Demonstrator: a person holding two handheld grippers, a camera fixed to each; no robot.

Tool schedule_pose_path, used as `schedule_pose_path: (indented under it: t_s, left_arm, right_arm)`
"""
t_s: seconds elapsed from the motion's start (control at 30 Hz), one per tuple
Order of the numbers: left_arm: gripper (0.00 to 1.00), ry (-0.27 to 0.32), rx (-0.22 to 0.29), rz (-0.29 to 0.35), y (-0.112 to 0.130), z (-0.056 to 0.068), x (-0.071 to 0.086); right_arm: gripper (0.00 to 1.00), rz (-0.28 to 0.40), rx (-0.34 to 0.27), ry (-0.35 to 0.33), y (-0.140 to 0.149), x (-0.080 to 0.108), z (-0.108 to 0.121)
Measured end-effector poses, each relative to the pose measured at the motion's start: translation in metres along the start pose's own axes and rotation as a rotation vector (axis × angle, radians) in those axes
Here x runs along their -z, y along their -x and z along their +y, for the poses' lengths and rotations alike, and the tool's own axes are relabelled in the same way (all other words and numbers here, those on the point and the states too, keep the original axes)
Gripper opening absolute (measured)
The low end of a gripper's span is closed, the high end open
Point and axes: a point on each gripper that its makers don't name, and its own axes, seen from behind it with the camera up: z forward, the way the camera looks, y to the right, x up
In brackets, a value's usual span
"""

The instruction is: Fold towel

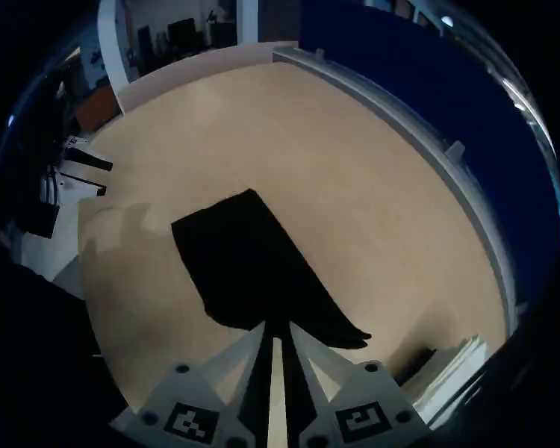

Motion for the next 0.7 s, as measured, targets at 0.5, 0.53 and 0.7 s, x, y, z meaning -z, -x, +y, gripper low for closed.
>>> schedule_pose_path:
  t_s: [0.5, 0.53, 0.7]
  left_arm:
    - [0.86, -0.017, 0.065, 0.048, 0.002, -0.008, 0.005]
    - [0.86, -0.019, 0.074, 0.051, 0.002, -0.008, 0.005]
    - [0.86, -0.032, 0.111, 0.068, 0.004, -0.01, 0.004]
  right_arm:
    - [0.07, -0.022, 0.26, -0.142, -0.077, -0.069, -0.075]
    - [0.08, -0.026, 0.261, -0.162, -0.078, -0.079, -0.085]
    - [0.07, -0.047, 0.245, -0.242, -0.075, -0.12, -0.128]
